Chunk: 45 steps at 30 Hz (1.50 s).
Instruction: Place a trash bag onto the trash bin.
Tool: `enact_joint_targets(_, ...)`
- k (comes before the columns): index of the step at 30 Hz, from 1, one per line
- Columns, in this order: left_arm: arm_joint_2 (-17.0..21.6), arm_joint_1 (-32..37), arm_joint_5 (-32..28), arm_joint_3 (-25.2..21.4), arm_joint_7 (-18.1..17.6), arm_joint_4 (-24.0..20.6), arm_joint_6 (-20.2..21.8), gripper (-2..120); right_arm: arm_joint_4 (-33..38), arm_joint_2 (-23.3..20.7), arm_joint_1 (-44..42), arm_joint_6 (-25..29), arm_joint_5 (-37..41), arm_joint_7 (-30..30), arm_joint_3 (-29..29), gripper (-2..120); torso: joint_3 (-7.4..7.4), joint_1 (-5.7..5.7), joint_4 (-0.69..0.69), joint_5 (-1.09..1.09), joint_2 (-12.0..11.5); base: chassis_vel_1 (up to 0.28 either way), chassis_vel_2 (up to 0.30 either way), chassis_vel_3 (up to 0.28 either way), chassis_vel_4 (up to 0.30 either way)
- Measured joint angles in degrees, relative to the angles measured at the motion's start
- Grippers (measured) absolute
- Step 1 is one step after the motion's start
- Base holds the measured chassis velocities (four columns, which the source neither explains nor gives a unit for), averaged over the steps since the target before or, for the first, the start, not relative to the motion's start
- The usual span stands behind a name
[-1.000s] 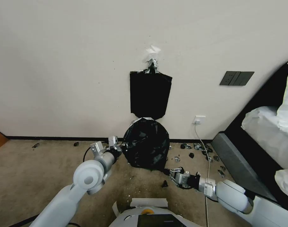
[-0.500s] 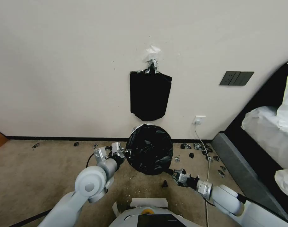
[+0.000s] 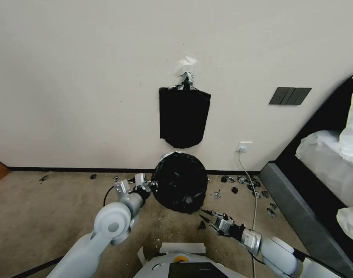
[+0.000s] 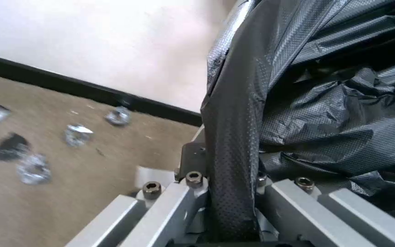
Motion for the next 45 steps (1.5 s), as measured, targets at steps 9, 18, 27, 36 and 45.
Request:
enact_joint_targets(9,2.0,0.9,8.9,-0.4,7.5,3.4,-0.9,1,15.7,-3.3,-3.8,-7.0,19.5,-0.2,9.5,82,0.0,0.0,0.0,-0.03,0.0,0.0,0.0,0.0,0.0)
enact_joint_targets(18,5.4,3.6,18.3,1.8,21.7,3.6,-3.1,1,18.0,-6.1,25.0,-28.9,69.4,8.7,9.9,100,0.0,0.0,0.02,0.0,0.0,0.0,0.0,0.0,0.0)
enact_joint_targets(27,8.3,5.7,21.7,1.8,32.2,2.4,-6.3,1,6.8,-8.3,42.3,-39.3,89.9,5.8,4.1,100,0.0,0.0,0.0,0.0,0.0,0.0,0.0,0.0,0.0)
enact_joint_targets(36,8.7,5.7,22.1,1.8,34.1,2.2,-8.1,1,1.3,-9.3,43.5,-42.8,85.5,0.9,-0.4,96,0.01,0.0,-0.01,0.02,0.0,0.0,0.0,0.0,0.0)
enact_joint_targets(45,8.8,6.0,23.1,1.7,35.1,1.5,-8.9,1,0.4,-7.8,44.7,-42.4,87.1,1.7,-0.4,66,0.0,0.0,0.0,-0.01,0.0,0.0,0.0,0.0,0.0)
